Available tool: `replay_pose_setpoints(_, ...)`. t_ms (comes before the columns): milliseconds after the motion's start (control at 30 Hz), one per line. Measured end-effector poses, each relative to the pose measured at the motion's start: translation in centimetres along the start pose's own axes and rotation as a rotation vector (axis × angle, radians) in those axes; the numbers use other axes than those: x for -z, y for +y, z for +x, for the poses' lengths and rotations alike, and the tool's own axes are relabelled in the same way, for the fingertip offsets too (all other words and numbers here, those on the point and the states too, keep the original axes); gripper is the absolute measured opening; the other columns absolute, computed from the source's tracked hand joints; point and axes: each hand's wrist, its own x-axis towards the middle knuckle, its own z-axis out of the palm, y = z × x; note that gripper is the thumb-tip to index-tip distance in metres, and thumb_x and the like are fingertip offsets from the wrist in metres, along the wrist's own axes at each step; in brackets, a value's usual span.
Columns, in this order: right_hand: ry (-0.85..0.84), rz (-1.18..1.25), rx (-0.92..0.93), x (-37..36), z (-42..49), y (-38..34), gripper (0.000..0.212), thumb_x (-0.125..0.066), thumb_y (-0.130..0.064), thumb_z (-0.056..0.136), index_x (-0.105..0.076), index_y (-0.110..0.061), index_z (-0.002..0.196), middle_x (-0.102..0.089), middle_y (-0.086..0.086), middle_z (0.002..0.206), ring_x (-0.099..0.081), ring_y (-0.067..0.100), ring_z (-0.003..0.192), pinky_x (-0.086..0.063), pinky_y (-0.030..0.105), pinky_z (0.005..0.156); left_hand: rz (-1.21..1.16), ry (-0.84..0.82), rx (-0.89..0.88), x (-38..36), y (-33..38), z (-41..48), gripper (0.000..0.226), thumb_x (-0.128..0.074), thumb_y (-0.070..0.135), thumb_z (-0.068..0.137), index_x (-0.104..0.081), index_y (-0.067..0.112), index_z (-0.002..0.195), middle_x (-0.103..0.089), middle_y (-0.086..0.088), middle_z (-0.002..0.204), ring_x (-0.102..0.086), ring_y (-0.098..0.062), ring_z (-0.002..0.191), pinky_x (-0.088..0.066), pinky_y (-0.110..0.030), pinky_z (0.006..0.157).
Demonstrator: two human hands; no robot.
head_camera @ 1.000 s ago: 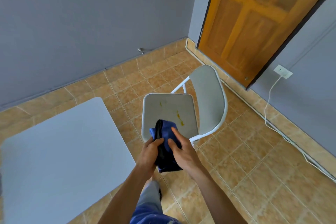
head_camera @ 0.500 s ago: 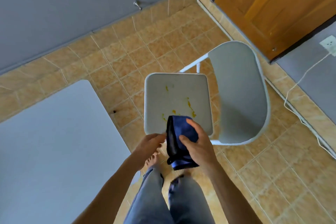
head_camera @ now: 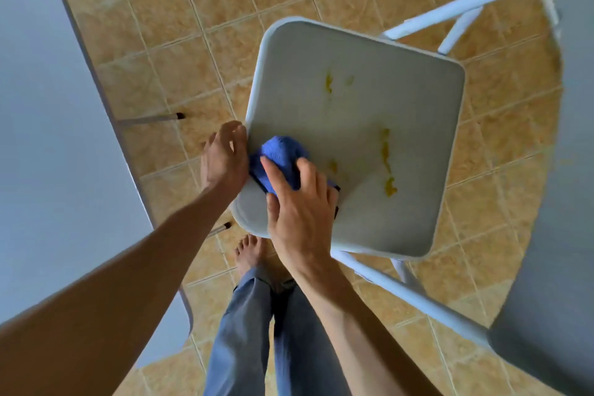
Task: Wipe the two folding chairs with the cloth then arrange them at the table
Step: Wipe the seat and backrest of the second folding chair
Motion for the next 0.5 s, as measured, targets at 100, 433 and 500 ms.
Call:
replay_pose_setpoints(100,0.097,-0.02,0.088,-2.9,0.0,0.7,0.059,-0.064,-0.037,0.094,-0.042,-0.044,0.148,-0.058,0.002,0.121,-0.051,0.025,0.097,-0.042,0.042,0.083,-0.091,-0.012,0.071,-2.3,-0.5,0.1,0.041,-0.025,0.043,0.104,-0.056,0.02,0.119,-0.063,-0.01,0.097,-0.051,-0.027,0.085,-0.036,-0.034,0.073)
replay_pose_setpoints(433,0.186,-0.142,-0.012,-0.8,1.7,11.1,0.066,-0.067,-0.01,0.087,-0.048,-0.041,0.143,-0.055,0.01,0.105,-0.05,0.035,0.085,-0.048,0.048,0.075,-0.09,0.063,0.037,-3.0,-1.4,0.0,0.046,-0.022,0.041,0.105,-0.056,0.01,0.102,-0.063,-0.023,0.102,-0.056,-0.039,0.099,-0.037,-0.038,0.077)
replay_pose_setpoints(500,0.223,-0.22,-0.212,0.9,2.1,15.1,0.065,-0.066,-0.016,0.088,-0.044,-0.037,0.145,-0.051,0.013,0.105,-0.05,0.038,0.089,-0.047,0.05,0.077,-0.067,0.079,0.052,-3.0,-1.1,0.0,0.046,-0.022,0.039,0.105,-0.056,0.008,0.099,-0.062,-0.025,0.101,-0.055,-0.04,0.1,-0.035,-0.038,0.076)
